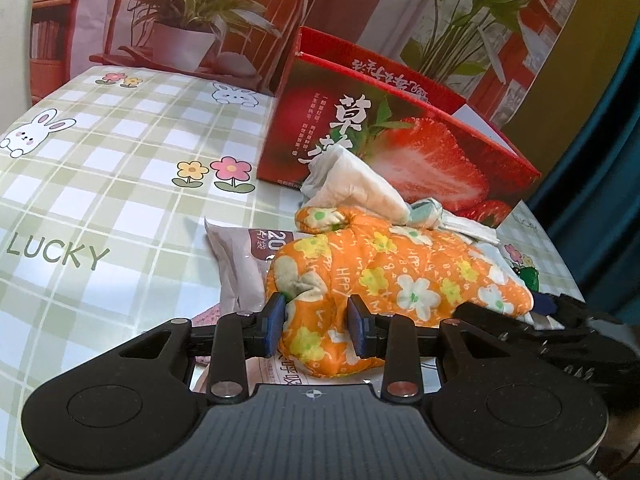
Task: Organize soft objects
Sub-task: 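Lower both grippers onto the orange floral pillow and close them on it, then lift the orange pillow with both grippers and carry it over the box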
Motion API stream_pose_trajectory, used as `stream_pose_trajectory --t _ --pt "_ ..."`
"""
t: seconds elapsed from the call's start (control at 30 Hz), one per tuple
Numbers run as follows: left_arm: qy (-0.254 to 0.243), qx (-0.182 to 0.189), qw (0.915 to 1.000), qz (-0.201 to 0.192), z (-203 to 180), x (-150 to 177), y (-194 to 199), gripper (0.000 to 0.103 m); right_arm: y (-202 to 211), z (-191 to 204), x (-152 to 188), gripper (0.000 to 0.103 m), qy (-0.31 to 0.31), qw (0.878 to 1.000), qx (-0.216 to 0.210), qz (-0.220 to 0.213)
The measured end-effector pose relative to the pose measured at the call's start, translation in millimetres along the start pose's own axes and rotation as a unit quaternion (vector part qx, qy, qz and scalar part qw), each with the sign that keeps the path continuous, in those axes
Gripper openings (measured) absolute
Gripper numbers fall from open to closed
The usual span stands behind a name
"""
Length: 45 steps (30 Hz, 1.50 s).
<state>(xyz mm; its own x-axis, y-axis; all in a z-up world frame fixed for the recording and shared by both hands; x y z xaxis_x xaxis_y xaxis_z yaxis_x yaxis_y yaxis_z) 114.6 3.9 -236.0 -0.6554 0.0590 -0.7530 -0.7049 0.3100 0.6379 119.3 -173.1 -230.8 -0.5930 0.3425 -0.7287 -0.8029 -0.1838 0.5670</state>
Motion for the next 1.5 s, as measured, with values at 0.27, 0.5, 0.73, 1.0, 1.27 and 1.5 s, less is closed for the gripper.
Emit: stream_pose_trajectory --t 0.27,0.5,0.73,1.0,1.27,1.5 --pt "0.001 0.001 1.0 0.0 1 0 -1 0.036 16 1 -8 0.073 -0.003 1.0 -0.015 -0.016" --pt "0.005 -0.005 0.9999 -0.015 0 -2 5 0.025 25 0 -15 0.034 -0.001 0.999 -0.011 -0.035" --pt "-0.001 -0.001 0.9986 -0.052 -3 -10 22 0.013 39 0 -22 0.009 0.013 0.998 -0.025 -0.053" --pt "-0.033 -0.01 0.9928 -0.114 -15 -30 58 0.012 64 9 -34 0.009 0.037 0.994 -0.039 -0.094" --pt "-0.082 -0.019 0.9807 -0.176 -32 -70 88 0.012 93 17 -61 0.009 0.057 0.986 -0.05 -0.148" --pt "-0.125 -0.026 0.9675 -0.218 -45 -129 92 0.012 94 18 -104 0.009 0.058 0.98 -0.058 -0.181"
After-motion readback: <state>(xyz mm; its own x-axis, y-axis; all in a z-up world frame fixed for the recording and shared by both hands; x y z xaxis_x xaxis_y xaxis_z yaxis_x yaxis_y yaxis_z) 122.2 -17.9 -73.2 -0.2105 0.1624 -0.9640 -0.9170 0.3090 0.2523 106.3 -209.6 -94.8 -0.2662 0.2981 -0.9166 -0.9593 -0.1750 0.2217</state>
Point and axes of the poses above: each gripper's, at about its wrist camera, not at the fingertips, and y roughly against the way its jaws point, z to its left, x to its underside, the point moved 1 cm from there along -y, roughly the way its jaws point, and after that the axes turned 12 degrees about -y, right-handed, at the moved point
